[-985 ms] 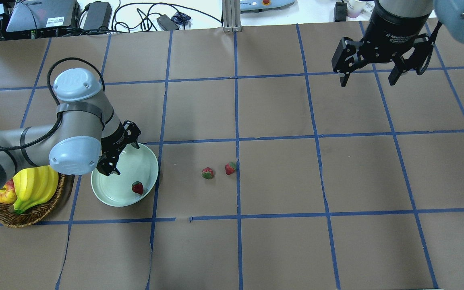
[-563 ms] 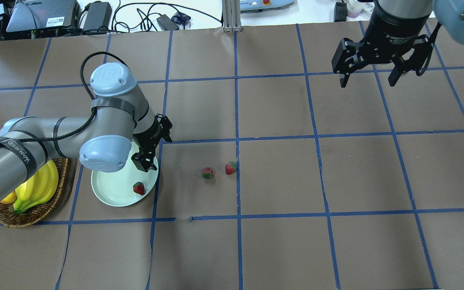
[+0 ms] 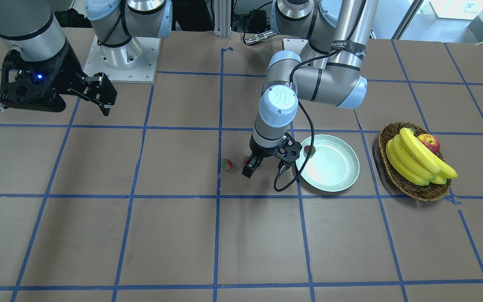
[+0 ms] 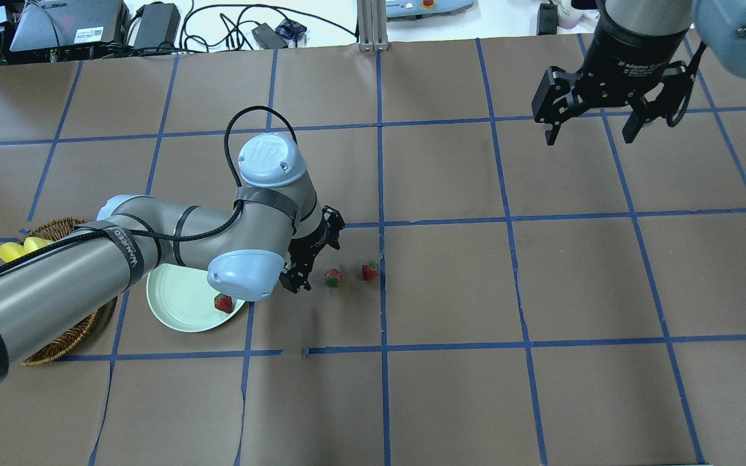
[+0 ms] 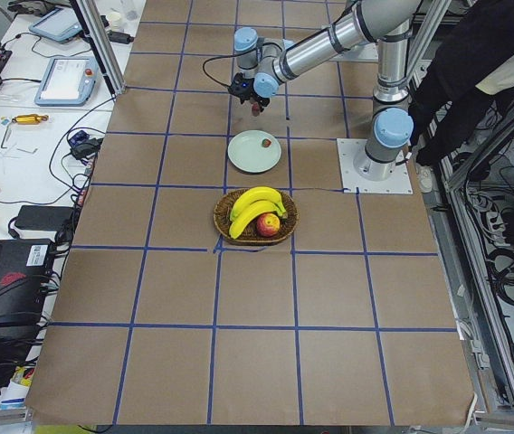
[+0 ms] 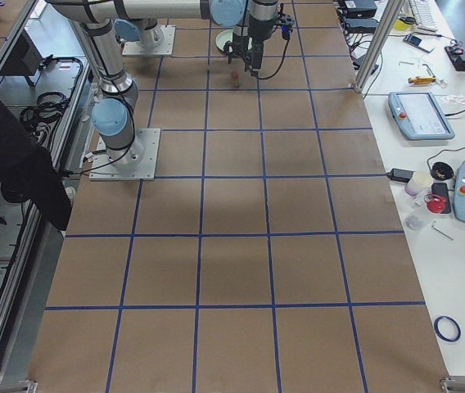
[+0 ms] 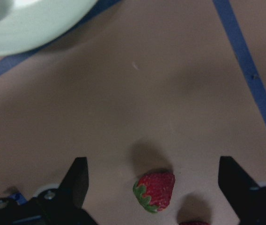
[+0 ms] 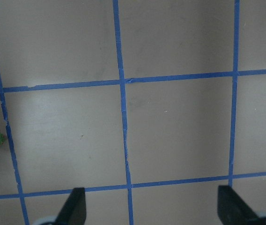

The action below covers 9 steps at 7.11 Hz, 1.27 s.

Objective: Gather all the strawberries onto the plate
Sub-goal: 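Move the left gripper back to the next strawberry and lower onto it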

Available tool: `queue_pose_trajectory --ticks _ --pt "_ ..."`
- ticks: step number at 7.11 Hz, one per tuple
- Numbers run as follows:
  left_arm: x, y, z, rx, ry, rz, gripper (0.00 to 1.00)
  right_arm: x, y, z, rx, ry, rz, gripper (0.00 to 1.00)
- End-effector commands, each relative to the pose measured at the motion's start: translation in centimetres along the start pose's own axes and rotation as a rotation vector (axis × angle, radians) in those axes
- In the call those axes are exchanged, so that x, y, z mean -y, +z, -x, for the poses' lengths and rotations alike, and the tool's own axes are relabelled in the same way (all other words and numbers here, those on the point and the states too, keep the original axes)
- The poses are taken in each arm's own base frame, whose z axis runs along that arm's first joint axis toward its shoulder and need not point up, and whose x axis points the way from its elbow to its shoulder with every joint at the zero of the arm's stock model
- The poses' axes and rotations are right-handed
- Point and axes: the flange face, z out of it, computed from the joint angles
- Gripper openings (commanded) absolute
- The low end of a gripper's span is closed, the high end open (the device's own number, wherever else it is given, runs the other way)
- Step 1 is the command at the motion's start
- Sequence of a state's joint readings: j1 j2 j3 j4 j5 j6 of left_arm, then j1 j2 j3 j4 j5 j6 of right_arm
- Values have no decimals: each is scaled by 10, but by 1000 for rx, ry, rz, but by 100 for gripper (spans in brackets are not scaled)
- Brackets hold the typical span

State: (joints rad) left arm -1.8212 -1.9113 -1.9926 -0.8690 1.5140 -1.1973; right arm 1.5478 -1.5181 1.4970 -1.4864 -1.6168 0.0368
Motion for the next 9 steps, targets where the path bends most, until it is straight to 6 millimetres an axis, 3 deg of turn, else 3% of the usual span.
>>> queue_pose_trajectory --ticks 1,4,5,6,7,8,9 --pt "-7 8 -4 -2 164 0 99 0 0 0 0 -2 0 100" --pt "-21 25 7 66 209 24 98 0 0 0 0 -2 0 100" --pt "-21 27 7 70 206 25 90 0 1 0 0 -2 1 100" --pt "-21 26 6 68 202 26 68 0 0 0 0 -2 0 100" --pt "-22 25 6 65 202 28 31 0 0 0 0 -2 0 100" --pt "-20 22 4 57 211 26 17 0 0 0 0 -2 0 100" --pt "-20 21 4 56 221 21 15 0 0 0 0 -2 0 100"
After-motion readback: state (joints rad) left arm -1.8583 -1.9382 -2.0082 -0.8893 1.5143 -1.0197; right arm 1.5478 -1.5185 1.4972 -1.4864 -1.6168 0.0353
